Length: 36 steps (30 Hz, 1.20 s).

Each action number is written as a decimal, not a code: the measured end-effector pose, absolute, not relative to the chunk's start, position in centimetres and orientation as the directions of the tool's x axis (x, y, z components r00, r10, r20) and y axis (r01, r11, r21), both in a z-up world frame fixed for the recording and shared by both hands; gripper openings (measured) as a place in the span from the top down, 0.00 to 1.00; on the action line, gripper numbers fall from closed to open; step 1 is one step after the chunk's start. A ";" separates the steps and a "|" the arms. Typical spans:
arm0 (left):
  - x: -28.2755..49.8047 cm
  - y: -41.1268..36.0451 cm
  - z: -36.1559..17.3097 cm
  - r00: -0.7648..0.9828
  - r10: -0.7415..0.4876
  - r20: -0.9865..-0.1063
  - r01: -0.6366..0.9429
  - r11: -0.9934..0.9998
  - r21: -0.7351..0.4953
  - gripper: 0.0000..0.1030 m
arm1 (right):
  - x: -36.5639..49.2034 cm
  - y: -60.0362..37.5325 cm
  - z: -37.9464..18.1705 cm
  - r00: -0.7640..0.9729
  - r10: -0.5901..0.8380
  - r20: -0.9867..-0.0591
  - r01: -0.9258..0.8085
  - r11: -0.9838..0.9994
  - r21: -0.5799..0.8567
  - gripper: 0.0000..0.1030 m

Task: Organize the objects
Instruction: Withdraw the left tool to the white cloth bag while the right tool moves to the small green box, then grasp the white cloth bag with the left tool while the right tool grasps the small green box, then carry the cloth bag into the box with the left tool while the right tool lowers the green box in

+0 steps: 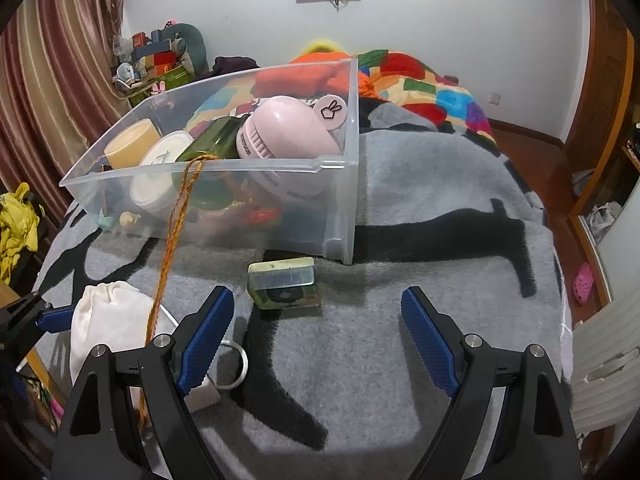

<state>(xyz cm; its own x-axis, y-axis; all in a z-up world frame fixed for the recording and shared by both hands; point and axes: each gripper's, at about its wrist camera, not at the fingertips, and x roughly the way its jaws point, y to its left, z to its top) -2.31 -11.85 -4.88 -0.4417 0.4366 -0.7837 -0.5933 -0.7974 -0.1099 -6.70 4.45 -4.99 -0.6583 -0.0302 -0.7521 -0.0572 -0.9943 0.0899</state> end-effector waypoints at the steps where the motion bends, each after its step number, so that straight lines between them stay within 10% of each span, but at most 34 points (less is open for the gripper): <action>1: -2.2 -11.7 -5.0 -0.450 0.429 -0.783 -0.596 -0.797 -0.094 0.02 | -6.9 4.4 -5.1 -0.656 -0.033 -0.754 -0.055 -0.994 0.091 0.19; 8: -2.0 -11.8 -5.1 -0.473 0.436 -0.765 -0.592 -0.801 -0.090 0.02 | -7.5 3.4 -5.5 -0.649 -0.055 -0.759 -0.015 -0.996 0.085 0.46; 14: -2.4 -13.5 -4.6 -0.472 0.465 -0.748 -0.570 -0.809 -0.144 0.25 | -7.5 3.2 -5.8 -0.651 -0.069 -0.756 -0.003 -0.996 0.093 0.68; 24: -2.0 -13.8 -3.5 -0.461 0.503 -0.731 -0.569 -0.800 -0.191 0.56 | -7.1 3.5 -5.6 -0.656 -0.083 -0.750 -0.015 -0.992 0.122 0.70; 36: -2.0 -15.2 -2.0 -0.481 0.525 -0.703 -0.548 -0.805 -0.226 0.61 | -5.5 3.2 -3.7 -0.688 -0.088 -0.721 -0.008 -0.992 0.128 0.70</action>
